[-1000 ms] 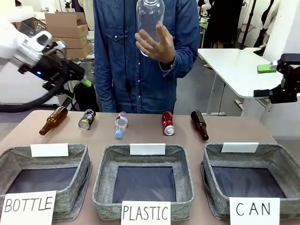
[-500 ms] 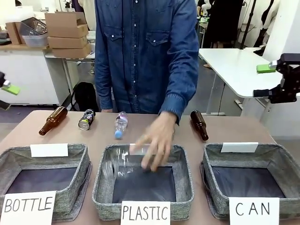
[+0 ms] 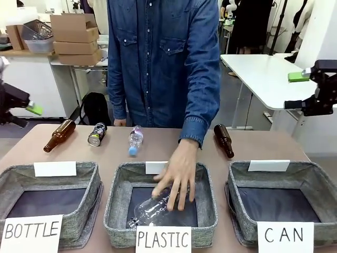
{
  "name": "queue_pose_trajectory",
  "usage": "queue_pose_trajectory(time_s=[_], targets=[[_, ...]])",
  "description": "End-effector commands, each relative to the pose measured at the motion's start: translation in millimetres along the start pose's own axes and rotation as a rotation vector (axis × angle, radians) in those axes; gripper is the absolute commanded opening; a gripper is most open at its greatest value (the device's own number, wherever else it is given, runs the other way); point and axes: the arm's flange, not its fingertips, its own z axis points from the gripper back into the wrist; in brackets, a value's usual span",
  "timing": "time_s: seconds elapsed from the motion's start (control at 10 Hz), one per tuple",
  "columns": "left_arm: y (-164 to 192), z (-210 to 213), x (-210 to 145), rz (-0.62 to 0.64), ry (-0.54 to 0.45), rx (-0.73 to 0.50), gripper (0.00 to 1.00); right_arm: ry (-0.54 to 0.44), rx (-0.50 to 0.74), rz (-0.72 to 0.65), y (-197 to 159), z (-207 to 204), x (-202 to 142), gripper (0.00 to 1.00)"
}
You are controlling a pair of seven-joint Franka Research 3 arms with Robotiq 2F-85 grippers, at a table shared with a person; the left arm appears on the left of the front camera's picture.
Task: Sort the can waste into the basket.
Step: Pick up the can waste from the table and place it in the right Fabric basket.
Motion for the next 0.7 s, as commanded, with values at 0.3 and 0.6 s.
queue_pose_trajectory(time_s=[0.3, 0.6], targets=[[-20.4, -5.2, 20.8, 0.067, -0.098, 0.036, 1.0, -0.012, 0.022, 0.019, 1.6, -3.1, 4.3, 1.0], [-41.6, -93.2, 108.6, -0.011, -0.068, 0.283, 1.0, -0.012, 0.022, 0.019, 1.6, -3.1, 4.3, 1.0]])
